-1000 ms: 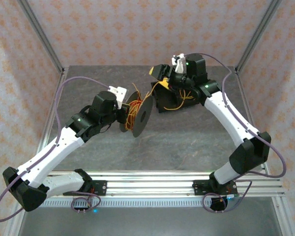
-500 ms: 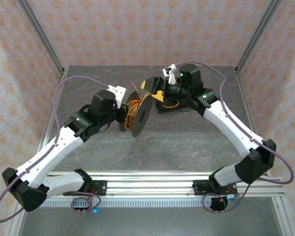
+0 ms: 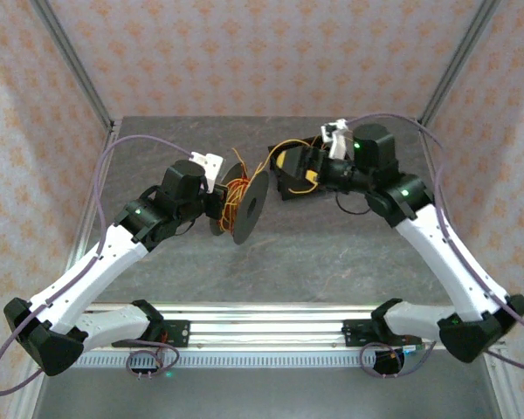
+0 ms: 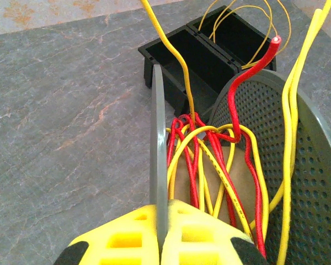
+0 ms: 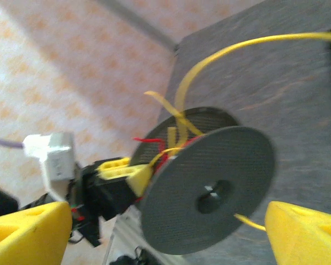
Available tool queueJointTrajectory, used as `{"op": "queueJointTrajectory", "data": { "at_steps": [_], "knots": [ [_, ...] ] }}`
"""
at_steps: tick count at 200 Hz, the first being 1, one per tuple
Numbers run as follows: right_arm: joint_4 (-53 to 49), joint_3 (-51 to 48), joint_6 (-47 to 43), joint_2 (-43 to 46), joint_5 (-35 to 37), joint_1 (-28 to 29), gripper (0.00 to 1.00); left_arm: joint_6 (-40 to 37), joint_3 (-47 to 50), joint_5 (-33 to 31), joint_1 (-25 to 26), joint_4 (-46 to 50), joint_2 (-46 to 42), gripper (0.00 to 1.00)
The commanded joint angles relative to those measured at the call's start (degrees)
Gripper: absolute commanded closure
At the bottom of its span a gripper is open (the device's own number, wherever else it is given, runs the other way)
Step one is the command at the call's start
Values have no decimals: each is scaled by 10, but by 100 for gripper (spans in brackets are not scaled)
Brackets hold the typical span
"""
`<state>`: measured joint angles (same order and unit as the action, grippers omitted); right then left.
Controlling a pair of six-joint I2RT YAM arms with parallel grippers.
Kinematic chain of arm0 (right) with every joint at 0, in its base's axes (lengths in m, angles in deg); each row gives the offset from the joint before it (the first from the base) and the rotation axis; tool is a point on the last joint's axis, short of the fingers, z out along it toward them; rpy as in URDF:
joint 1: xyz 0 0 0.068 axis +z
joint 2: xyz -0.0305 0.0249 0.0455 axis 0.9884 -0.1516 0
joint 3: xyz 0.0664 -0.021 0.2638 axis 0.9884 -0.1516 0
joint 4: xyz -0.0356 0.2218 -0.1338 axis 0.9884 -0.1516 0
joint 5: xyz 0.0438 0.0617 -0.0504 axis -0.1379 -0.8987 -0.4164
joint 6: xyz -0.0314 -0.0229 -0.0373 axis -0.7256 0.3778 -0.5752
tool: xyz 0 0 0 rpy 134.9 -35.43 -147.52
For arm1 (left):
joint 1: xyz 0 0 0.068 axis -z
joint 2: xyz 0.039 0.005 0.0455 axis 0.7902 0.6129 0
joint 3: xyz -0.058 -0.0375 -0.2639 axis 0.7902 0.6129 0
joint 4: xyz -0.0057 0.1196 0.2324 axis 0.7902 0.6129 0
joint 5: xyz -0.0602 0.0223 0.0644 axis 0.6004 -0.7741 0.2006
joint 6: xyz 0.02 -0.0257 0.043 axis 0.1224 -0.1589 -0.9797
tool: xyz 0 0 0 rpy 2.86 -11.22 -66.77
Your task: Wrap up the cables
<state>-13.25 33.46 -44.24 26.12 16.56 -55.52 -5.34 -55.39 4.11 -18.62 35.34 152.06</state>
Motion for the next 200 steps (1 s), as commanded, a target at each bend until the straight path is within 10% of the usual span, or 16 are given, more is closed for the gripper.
{"op": "queueJointTrajectory", "data": {
  "at_steps": [1,200],
  "knots": [
    [-46,-37,23,42,61,-25,15,10,-35,-12,-8,-46,-15,100],
    [222,-178,369,-39,91,24,49,27,-18,-14,-13,-65,-14,100]
  ]
}}
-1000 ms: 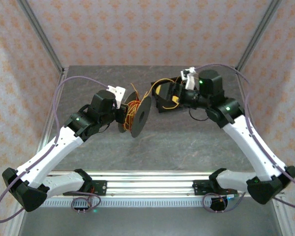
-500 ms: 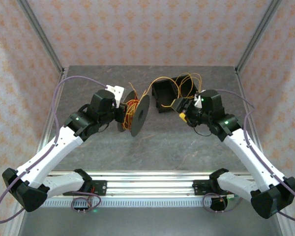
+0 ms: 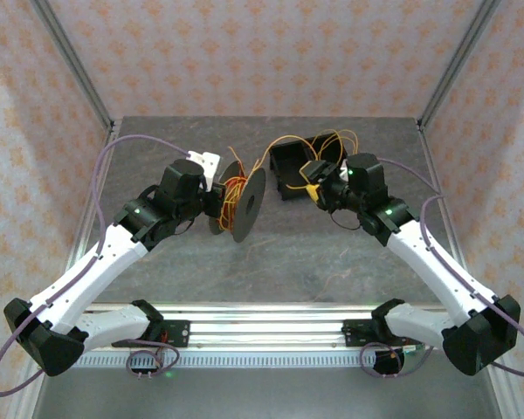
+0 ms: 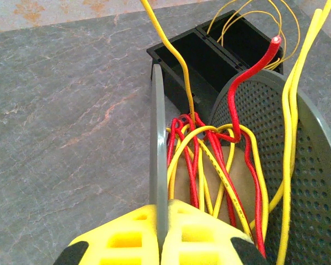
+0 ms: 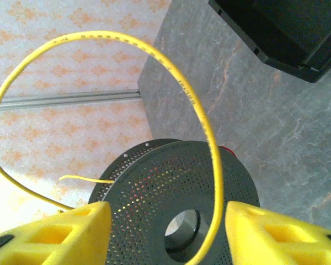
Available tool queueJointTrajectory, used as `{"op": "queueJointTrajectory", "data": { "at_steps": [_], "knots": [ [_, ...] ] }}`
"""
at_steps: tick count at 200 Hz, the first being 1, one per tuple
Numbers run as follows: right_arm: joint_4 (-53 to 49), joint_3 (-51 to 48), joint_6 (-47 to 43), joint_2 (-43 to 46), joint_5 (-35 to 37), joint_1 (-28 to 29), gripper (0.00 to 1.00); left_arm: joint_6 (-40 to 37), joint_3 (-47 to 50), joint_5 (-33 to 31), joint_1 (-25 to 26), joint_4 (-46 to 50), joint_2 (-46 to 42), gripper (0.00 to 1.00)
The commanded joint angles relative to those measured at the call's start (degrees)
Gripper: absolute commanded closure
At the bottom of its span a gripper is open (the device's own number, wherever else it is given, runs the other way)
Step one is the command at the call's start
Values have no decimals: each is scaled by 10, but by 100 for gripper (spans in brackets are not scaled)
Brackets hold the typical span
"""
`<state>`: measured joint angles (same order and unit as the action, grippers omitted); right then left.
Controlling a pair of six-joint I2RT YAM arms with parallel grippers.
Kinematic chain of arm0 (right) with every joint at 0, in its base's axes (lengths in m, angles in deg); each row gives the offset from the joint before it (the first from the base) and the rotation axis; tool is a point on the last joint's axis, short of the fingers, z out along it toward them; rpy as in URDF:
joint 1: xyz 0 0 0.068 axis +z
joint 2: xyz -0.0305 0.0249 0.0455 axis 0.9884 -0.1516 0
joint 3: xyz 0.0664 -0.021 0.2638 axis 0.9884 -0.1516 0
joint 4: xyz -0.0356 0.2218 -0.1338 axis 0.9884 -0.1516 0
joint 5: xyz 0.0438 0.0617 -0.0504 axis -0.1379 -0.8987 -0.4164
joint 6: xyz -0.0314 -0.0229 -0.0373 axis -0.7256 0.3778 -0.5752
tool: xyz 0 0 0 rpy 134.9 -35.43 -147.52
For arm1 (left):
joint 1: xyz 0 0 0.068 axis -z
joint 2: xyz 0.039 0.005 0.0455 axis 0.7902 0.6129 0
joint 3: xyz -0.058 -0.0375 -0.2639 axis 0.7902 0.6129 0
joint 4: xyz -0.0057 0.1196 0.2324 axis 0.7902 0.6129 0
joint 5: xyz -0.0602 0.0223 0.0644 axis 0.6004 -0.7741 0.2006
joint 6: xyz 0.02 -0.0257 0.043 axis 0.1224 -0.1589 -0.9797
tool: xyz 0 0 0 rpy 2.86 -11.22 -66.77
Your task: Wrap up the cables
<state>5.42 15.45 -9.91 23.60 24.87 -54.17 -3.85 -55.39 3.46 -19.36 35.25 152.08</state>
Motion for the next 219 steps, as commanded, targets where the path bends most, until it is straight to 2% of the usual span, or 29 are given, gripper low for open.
{"op": "queueJointTrajectory", "data": {
  "at_steps": [1,29,55,62,74,103,131,154,177,195,219],
  "knots": [
    [36,2,26,-14,7,11,50,12,-18,-8,-6,-65,-14,100],
    [44,0,28,-22,8,25,58,13,-17,-7,-6,-65,-15,100],
    [39,0,27,-28,10,36,72,13,-18,-6,-7,-65,-14,100],
    [35,0,24,-29,13,36,79,14,-19,-4,-7,-64,-15,100],
    [3,8,7,-31,31,36,100,16,-22,2,-7,-61,-15,100],
    [-105,62,-107,-56,93,7,100,23,-28,39,-12,-50,-28,100],
    [-108,70,-196,-116,59,-70,100,46,-41,115,-44,-37,-48,100],
    [-119,85,-261,-197,43,-107,100,78,-47,185,-81,-47,-70,100],
    [-105,82,-297,-267,9,-110,100,123,-49,233,-127,-72,-90,100],
    [-51,43,-296,-290,-41,-100,100,160,-58,248,-160,-93,-97,100],
    [-31,22,-316,-279,-52,-57,100,193,-82,226,-183,-110,-90,100]
  ]
}}
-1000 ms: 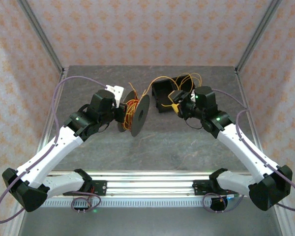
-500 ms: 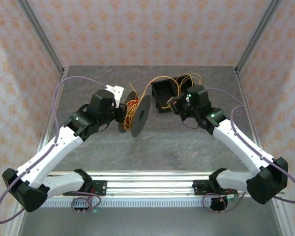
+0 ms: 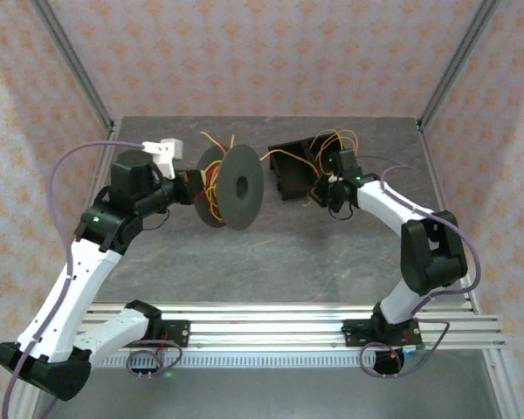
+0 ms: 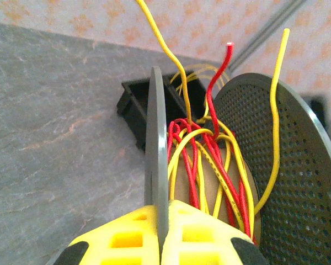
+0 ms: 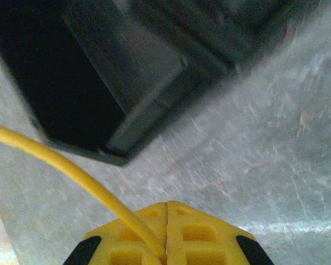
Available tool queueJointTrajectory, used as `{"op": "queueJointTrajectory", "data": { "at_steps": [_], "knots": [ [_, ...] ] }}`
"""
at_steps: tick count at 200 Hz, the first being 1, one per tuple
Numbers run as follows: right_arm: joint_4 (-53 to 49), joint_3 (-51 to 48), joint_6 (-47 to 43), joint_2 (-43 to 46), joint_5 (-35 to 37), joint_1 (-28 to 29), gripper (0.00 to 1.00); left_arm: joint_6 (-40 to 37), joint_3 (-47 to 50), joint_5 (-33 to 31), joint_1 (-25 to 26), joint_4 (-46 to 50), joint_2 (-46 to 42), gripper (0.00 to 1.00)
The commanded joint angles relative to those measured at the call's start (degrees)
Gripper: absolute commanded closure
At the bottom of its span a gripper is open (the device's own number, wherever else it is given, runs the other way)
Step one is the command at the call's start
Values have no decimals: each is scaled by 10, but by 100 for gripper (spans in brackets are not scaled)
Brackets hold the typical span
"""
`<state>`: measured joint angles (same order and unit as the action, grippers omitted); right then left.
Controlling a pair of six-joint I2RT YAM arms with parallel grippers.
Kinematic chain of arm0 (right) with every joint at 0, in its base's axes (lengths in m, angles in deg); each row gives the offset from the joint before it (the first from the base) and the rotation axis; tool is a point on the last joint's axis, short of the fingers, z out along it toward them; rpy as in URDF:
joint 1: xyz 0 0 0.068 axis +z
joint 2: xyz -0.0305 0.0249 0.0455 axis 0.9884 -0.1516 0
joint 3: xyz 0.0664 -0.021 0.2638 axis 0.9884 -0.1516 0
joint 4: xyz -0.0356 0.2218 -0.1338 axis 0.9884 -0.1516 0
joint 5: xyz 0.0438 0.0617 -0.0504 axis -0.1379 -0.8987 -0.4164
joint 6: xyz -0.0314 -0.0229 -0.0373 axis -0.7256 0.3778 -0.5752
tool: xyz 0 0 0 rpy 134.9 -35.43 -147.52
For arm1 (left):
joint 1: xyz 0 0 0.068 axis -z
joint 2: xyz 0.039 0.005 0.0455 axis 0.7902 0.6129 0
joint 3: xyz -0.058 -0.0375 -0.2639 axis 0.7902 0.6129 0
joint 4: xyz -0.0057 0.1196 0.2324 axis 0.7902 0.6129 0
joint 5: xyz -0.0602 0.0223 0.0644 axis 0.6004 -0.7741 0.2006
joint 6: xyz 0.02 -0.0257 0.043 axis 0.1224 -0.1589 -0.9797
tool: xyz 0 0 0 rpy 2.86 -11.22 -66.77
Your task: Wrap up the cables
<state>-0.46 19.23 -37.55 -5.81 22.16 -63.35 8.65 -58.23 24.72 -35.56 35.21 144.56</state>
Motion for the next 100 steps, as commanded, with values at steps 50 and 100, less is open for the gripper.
{"op": "queueJointTrajectory", "data": {
  "at_steps": [50,100],
  "knots": [
    [-9,-5,-93,26,-5,160,100,155,-53,-111,-48,-191,3,100],
    [-33,18,-159,46,-4,266,100,194,-33,-207,-70,-270,54,100]
  ]
}}
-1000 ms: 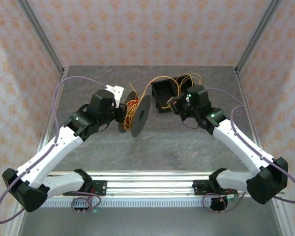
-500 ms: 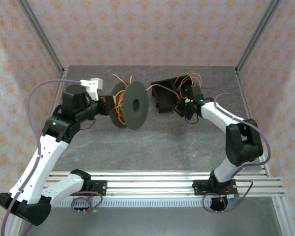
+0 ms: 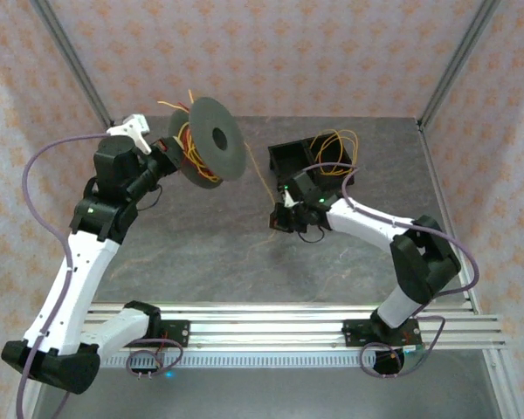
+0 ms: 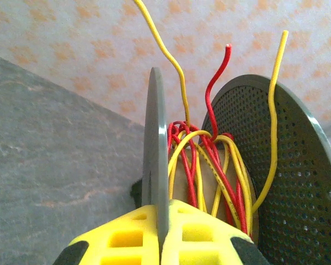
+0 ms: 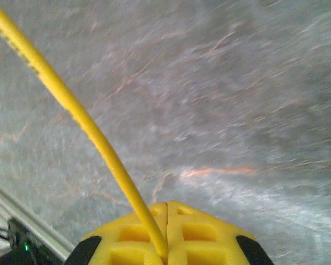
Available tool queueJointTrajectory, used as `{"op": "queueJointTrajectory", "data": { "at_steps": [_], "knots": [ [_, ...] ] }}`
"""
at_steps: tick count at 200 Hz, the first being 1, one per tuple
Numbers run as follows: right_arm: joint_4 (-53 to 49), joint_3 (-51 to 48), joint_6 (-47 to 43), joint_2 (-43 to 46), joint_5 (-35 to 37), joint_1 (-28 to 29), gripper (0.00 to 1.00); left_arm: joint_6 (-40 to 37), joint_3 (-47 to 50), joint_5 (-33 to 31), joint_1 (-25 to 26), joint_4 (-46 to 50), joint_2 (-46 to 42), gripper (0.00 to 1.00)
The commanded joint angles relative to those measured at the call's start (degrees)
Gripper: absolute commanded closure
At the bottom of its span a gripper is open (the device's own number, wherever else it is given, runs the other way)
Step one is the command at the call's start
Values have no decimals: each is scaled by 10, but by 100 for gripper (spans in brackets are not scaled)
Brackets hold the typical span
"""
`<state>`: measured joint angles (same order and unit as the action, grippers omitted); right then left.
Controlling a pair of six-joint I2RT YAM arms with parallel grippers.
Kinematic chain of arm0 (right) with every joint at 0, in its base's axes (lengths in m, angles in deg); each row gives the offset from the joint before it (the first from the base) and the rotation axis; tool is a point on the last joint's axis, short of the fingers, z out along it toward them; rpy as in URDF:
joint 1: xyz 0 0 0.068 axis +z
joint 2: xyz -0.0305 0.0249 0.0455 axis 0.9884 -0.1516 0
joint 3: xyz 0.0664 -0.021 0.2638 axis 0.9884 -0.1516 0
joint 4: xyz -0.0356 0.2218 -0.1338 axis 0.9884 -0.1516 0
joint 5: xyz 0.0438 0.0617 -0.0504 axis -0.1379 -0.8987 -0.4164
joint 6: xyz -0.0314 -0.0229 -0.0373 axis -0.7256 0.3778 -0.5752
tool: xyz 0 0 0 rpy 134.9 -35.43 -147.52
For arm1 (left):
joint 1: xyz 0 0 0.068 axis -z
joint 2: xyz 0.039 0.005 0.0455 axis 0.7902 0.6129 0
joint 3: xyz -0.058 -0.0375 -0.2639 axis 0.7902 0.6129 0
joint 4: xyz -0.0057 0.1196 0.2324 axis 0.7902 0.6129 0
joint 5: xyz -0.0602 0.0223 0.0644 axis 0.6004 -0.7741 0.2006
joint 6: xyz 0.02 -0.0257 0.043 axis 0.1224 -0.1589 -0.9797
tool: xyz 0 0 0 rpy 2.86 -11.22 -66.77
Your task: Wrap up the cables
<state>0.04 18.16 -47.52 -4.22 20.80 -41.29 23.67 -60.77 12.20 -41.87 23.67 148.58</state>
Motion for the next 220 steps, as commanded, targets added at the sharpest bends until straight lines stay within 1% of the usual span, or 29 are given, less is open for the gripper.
{"op": "queueJointTrajectory", "data": {
  "at_steps": [1,33,58,84,111,143,161,220],
  "knots": [
    [-38,30,-60,31,10,48,100,44,-7,-83,-7,-156,15,100],
    [-49,97,-108,45,-20,121,100,37,27,-135,-4,-191,51,100],
    [-64,146,-126,30,-69,160,100,51,73,-170,-5,-222,70,100],
    [-59,178,-125,7,-125,189,100,34,85,-201,2,-193,72,100],
    [-69,217,-129,-19,-160,194,100,20,114,-216,4,-172,52,100],
    [-69,251,-128,-17,-171,194,100,8,145,-211,4,-162,46,100],
    [-62,261,-122,-15,-172,194,100,4,147,-202,7,-156,47,100],
    [-44,287,-107,-2,-141,194,100,-60,138,-240,62,-125,52,100]
  ]
}}
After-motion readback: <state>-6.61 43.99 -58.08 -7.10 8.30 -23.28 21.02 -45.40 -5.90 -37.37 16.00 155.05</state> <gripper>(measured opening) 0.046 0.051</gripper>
